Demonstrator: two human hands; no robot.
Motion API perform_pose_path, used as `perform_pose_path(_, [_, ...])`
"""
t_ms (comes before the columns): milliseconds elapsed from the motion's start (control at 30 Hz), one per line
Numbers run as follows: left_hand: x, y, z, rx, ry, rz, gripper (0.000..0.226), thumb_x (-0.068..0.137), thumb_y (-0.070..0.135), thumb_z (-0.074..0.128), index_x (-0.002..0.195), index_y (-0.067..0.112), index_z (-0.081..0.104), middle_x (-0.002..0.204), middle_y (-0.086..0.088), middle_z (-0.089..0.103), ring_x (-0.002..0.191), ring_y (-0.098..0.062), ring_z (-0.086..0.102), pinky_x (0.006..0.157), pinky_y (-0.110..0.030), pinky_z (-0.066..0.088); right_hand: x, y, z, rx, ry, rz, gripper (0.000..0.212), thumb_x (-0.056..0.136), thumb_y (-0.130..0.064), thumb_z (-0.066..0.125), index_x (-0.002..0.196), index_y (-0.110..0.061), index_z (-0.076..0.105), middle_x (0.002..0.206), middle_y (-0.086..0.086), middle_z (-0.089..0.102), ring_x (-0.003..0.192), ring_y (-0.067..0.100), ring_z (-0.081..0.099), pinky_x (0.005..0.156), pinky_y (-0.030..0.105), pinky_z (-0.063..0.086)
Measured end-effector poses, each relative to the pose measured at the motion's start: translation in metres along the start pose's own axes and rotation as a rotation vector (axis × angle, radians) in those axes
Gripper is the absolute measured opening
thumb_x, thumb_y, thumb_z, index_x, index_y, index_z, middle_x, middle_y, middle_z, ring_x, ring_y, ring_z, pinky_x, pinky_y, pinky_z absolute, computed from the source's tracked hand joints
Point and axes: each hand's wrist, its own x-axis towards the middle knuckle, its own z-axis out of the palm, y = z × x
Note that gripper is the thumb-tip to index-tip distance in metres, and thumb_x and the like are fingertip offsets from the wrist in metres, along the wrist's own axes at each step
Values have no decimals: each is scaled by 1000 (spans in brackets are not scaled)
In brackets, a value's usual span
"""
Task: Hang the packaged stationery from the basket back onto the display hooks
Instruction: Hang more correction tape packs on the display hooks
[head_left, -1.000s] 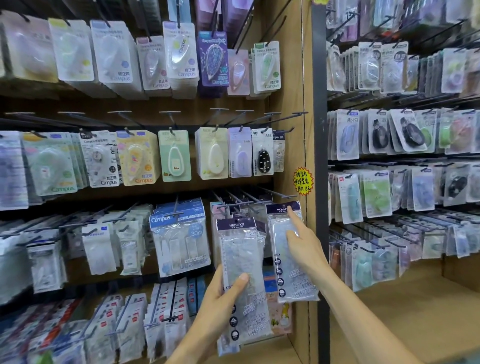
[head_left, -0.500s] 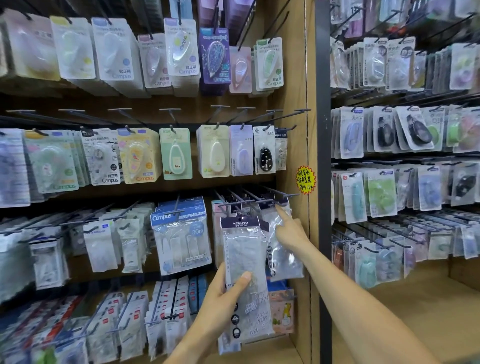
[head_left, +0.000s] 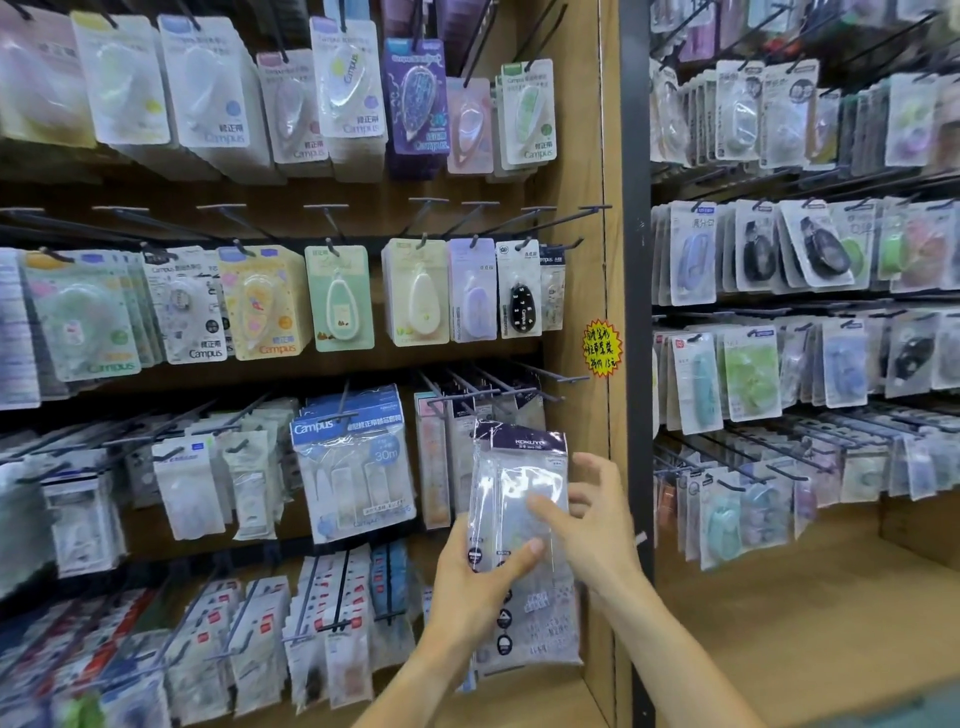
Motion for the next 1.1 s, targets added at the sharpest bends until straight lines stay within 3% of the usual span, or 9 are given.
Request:
perform_pose_path(133, [-3, 5, 5, -33, 20, -23, 45, 86, 47, 79, 127, 42, 60, 119, 19, 74, 111, 0, 69, 94, -24, 55, 10, 3, -10, 99, 30, -73, 59, 91, -11, 75, 125, -49, 45, 116, 2, 70, 104, 16, 71, 89, 42, 60])
perform_pose_path(233, [-10, 12, 3, -12, 35, -18, 18, 98, 46, 65, 110, 54, 54, 114, 32, 66, 97, 20, 62, 79, -9, 49, 22, -5, -15, 75, 37, -127, 64, 95, -6, 67, 127, -57, 45, 142, -2, 56, 127, 18, 58, 106, 46, 50])
perform_pose_path(367, [-10, 4, -9, 32, 62, 13, 19, 100, 39, 64, 113, 52, 59, 110, 25, 72, 95, 15, 67, 77, -15, 52, 44, -15, -18, -48, -29, -148, 61, 98, 1, 56, 144, -39, 48, 155, -17, 40, 144, 5, 32, 122, 41, 29])
perform_pose_path(567, [-7, 1, -18, 61, 51, 19, 26, 99, 47, 63, 125, 47, 60, 114, 26, 71, 110, 2, 67, 97, -31, 56, 61, -15, -21, -113, -42, -111, 60, 101, -1, 52, 152, -32, 45, 159, -12, 38, 136, -2, 30, 111, 28, 26])
perform_pose_path(700, [-7, 4, -20, 76, 32, 10, 20, 100, 45, 62, 121, 45, 61, 111, 24, 72, 100, 8, 68, 91, -26, 56, 74, -5, -18, -149, -47, -76, 65, 99, -1, 51, 153, -35, 42, 162, -10, 34, 146, 14, 36, 118, 42, 32])
perform_pose_path(800, [-9, 8, -21, 52, 17, -26, 18, 100, 43, 63, 118, 47, 61, 112, 25, 73, 97, 11, 68, 89, -25, 55, 95, -2, -6, -202, -61, -42, 68, 97, 1, 50, 155, -32, 38, 165, -3, 31, 113, 21, 65, 93, 35, 58])
perform_pose_path(867, [-8, 8, -22, 19, -5, -65, 17, 101, 39, 62, 115, 49, 62, 108, 27, 73, 96, 9, 70, 91, -31, 57, 111, -3, 7, -242, -81, 1, 66, 99, 3, 48, 157, -28, 37, 162, 3, 37, 69, 12, 60, 55, 18, 49])
perform_pose_path(933, [-5, 7, -22, -5, -31, -100, 21, 103, 30, 58, 113, 47, 62, 104, 25, 74, 94, 5, 71, 88, -34, 58, 124, -2, 15, -267, -72, 32, 65, 101, 3, 48, 156, -29, 39, 156, 5, 45, 59, 10, 53, 46, 16, 43])
perform_pose_path(1100, [4, -2, -13, -25, -84, -170, 31, 104, 21, 55, 120, 48, 61, 123, 11, 70, 114, -8, 67, 92, -35, 59, 77, 1, 9, -186, 154, -59, 41, 104, -25, 54, 144, -35, 49, 136, -5, 58, 117, 14, 60, 97, 36, 51])
